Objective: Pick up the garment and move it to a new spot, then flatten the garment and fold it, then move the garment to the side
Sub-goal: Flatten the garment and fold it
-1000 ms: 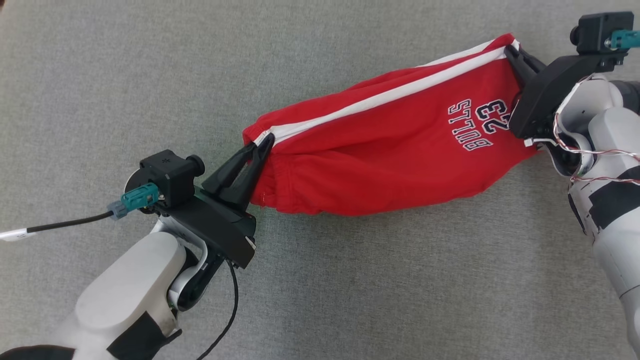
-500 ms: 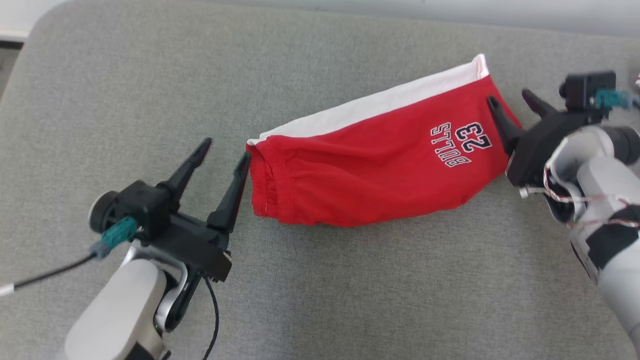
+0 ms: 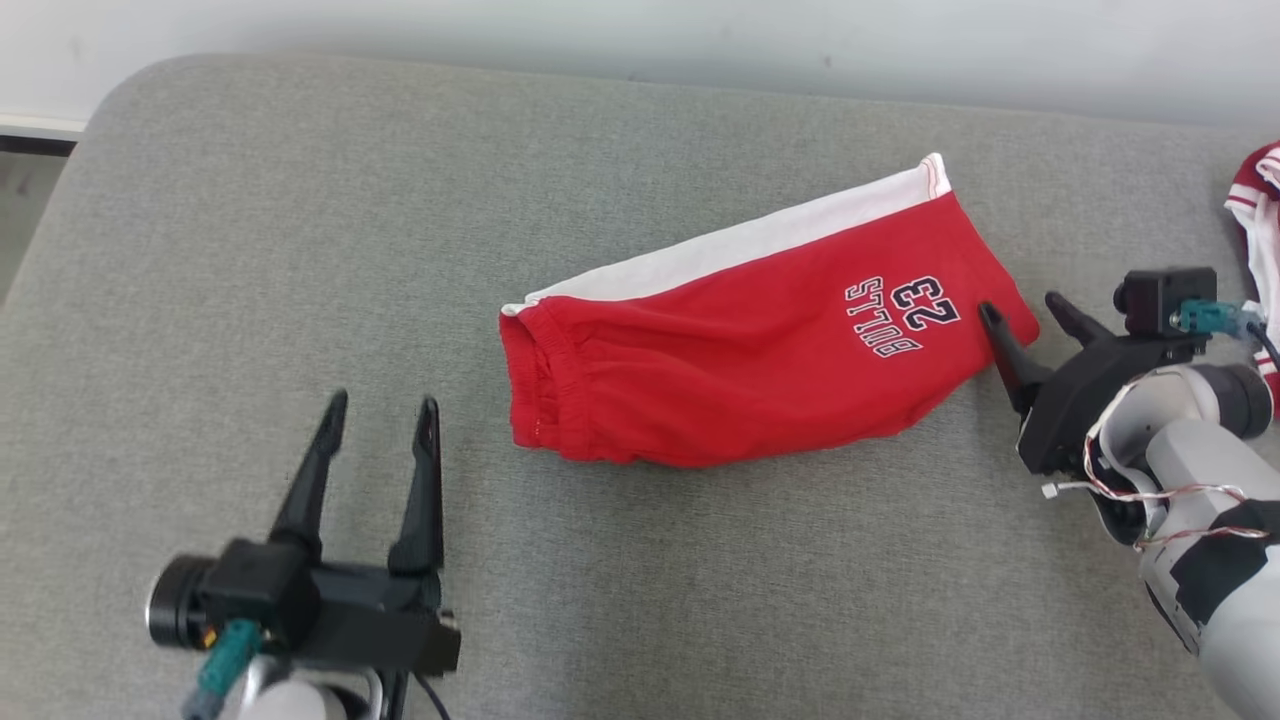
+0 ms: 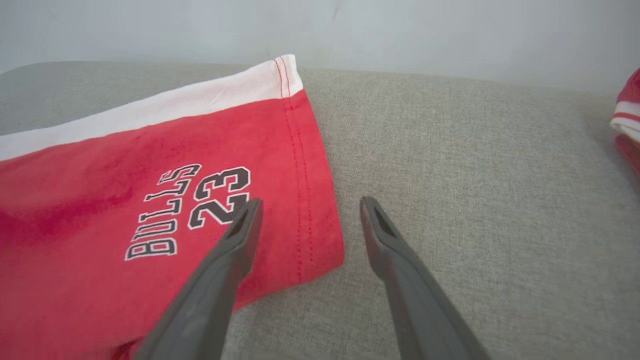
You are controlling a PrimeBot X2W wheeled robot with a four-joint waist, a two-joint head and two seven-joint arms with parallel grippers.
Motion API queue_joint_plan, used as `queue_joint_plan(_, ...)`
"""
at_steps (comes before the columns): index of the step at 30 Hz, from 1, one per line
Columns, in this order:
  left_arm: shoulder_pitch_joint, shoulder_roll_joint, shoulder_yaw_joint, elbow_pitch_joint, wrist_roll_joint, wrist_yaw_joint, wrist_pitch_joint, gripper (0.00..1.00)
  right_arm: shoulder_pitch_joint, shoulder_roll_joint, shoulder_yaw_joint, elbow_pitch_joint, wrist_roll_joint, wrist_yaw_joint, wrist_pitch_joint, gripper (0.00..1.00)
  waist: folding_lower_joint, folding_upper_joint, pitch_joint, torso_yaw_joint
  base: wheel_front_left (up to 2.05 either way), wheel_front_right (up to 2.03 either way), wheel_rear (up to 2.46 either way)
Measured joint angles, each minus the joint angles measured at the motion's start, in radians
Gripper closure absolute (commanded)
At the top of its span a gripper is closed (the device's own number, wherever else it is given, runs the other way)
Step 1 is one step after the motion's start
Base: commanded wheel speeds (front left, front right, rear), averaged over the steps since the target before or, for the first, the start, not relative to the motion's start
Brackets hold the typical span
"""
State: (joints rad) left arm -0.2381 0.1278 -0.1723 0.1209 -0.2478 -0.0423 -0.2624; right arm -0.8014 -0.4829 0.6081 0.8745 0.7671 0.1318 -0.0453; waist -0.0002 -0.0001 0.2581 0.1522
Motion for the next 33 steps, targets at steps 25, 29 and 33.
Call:
queue_joint_plan(25, 0.106, -0.076, 0.109, 0.028, 0.064, -0.063, 0.000, 0.00, 0.006, 0.051, 0.043, 0.094, 0.072, 0.000, 0.035, 1.00, 0.0002, 0.0000, -0.038, 0.033, 0.00, 0.00, 0.00)
queue_joint_plan(29, 0.130, -0.076, 0.112, 0.040, 0.065, -0.063, 0.000, 0.00, 0.041, 0.053, 0.045, 0.065, 0.104, 0.000, 0.007, 1.00, 0.0002, 0.0000, -0.070, 0.025, 0.00, 0.00, 0.00)
queue_joint_plan(33, 0.167, -0.077, 0.112, 0.054, 0.074, -0.069, 0.000, 0.00, 0.124, 0.042, 0.046, -0.011, 0.150, 0.000, -0.028, 1.00, 0.0001, 0.0000, -0.117, 0.010, 0.00, 0.00, 0.00)
